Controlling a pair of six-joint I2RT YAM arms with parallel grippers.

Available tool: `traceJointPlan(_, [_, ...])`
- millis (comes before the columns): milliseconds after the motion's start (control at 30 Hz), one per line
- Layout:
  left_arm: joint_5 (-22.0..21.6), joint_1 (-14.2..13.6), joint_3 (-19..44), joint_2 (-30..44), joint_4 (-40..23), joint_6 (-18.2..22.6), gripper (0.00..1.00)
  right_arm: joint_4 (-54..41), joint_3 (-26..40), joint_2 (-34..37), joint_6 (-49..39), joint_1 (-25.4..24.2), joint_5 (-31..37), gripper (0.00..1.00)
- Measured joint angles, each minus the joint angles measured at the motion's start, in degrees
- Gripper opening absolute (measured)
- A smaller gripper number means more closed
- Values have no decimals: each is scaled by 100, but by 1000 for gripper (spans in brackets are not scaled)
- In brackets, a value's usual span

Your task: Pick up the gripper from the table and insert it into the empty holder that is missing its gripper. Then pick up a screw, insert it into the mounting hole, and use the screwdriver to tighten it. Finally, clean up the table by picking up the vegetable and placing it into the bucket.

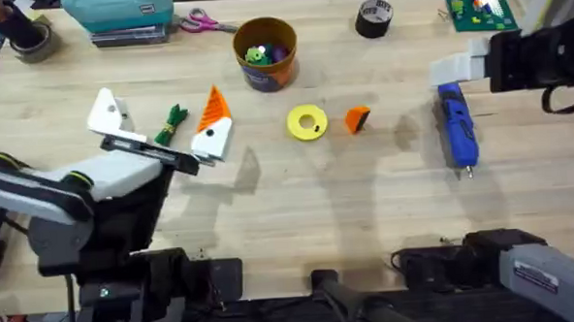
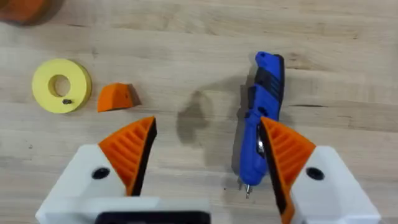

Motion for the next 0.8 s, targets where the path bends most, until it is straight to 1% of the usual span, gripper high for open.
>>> traceJointPlan(233, [538,-8,-102,-340,-563,0,986,0,0,0,0,0,0,998])
traceJointPlan(300, [755,-37,-101,-409,-738,-2,986,0,0,0,0,0,0,998])
traceJointPlan(433, [1383,-145,-103,-428,-1091,-17,986,0,0,0,0,0,0,998])
traceJointPlan(600, [2194,-341,-103,-427,-1328,-17,986,0,0,0,0,0,0,998])
traceJointPlan(700, [2583,-469,-103,-427,-1555,-24,986,0,0,0,0,0,0,998])
traceJointPlan(800, [2897,-541,-101,-427,-1626,-35,986,0,0,0,0,0,0,997])
